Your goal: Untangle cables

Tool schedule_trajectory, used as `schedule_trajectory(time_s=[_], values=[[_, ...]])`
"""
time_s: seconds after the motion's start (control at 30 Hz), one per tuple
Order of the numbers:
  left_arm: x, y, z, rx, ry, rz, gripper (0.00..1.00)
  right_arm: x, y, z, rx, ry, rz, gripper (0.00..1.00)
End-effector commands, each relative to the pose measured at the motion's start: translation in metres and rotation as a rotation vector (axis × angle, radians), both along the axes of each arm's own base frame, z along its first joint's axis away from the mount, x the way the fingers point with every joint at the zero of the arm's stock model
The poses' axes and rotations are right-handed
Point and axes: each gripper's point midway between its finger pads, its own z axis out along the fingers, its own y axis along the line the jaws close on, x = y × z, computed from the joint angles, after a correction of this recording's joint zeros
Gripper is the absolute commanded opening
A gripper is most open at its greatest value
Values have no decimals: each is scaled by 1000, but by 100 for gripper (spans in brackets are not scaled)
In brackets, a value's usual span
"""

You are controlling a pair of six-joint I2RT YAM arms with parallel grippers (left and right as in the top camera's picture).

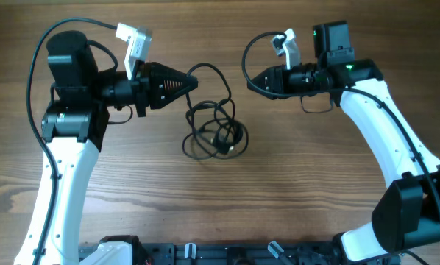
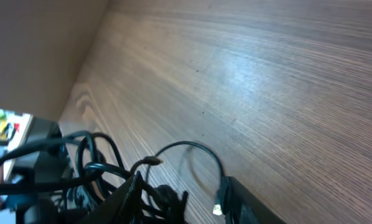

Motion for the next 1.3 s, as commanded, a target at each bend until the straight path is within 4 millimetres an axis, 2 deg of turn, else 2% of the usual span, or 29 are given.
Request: schedule_trajectory(time_s=[0.0, 0.13, 0.33, 0.57, 0.7, 0.8, 0.9, 0.97, 1.13, 1.27], values=[[-2, 0, 11, 0, -8, 14, 4, -14, 6, 0, 5, -93, 145, 45], [-2, 0, 10, -2, 17, 15, 4, -34, 8, -24, -30, -105, 252, 48], [-2, 0, 10, -2, 18, 15, 4, -60, 21, -33, -61, -116, 377, 48], [-2, 0, 10, -6, 56, 17, 4, -44, 23, -54, -136, -156, 373, 48], [0, 0, 10, -7, 81, 27, 4, -51, 31, -66, -85, -133, 436, 48], [0, 0, 10, -8, 96, 30, 4, -47, 32, -78, -89, -122, 438, 48], [0, 0, 9, -9, 104, 30, 4, -44, 33, -86, -89, -113, 438, 42], [0, 0, 9, -8, 107, 32, 4, -44, 37, -83, -64, -118, 441, 37], [0, 0, 8, -8, 110, 33, 4, -53, 50, -76, -8, -118, 479, 38], [-1, 0, 7, -7, 130, 33, 4, -56, 56, -80, -40, -117, 486, 35]])
